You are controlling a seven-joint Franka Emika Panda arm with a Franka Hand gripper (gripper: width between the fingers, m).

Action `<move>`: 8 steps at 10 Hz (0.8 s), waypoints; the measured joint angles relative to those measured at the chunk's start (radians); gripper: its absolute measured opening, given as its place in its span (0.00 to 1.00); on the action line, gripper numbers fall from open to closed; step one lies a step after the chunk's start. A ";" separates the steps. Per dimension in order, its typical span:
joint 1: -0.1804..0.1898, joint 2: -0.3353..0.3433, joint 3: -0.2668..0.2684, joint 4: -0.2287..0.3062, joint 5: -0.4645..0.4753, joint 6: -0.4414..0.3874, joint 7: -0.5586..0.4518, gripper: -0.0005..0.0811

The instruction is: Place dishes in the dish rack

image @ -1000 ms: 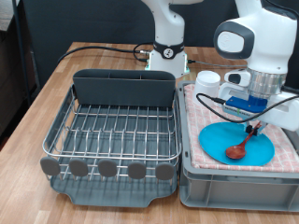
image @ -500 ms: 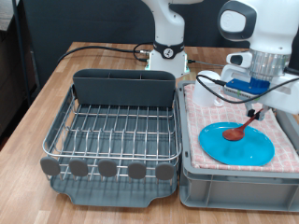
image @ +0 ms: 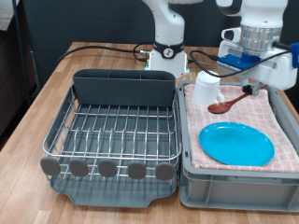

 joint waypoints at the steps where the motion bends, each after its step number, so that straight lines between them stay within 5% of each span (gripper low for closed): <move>1: 0.000 -0.048 0.000 -0.042 0.024 0.013 0.000 0.12; 4: -0.013 -0.059 -0.008 -0.057 0.012 -0.011 0.109 0.12; 8: -0.026 -0.190 -0.053 -0.150 0.063 -0.122 0.205 0.12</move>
